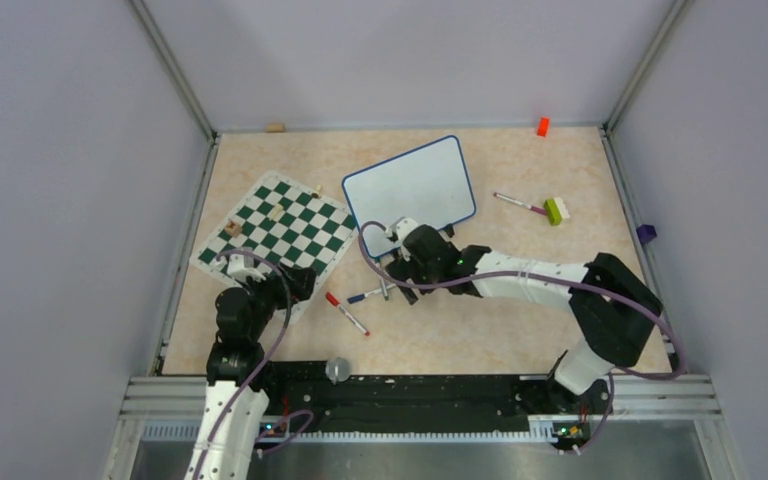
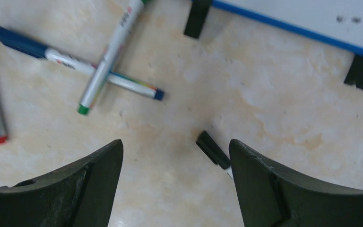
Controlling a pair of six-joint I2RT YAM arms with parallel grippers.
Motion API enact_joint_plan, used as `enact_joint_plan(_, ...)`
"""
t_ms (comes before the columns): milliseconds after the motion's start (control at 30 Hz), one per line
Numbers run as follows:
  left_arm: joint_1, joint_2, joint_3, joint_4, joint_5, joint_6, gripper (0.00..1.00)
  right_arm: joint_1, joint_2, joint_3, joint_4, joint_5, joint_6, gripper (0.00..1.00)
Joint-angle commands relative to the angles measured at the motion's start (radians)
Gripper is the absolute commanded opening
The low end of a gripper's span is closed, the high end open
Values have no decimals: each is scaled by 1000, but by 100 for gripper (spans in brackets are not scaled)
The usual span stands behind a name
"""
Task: Write a sentence on the whiteboard
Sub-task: Pick up the whiteboard marker from the center of the board.
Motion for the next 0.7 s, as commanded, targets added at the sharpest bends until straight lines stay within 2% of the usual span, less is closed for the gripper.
enact_joint_plan(0, -1, 2, -7, 55, 13, 0, 92, 52, 74, 165, 2, 55, 133, 80)
enact_joint_plan(67, 0, 4, -7, 56, 11, 0, 91, 58, 131, 229, 8, 78, 241, 73)
enact_joint_plan(133, 0, 2, -7, 54, 9, -1, 90, 74, 183, 288, 7, 114, 315, 63)
enact_joint_plan(300, 0, 1, -7, 52, 5, -3, 89, 143, 281, 378, 2, 259, 382, 61)
enact_joint_plan(667, 0, 2, -7, 50, -2, -5, 88, 161, 354, 390, -15, 229, 415, 55)
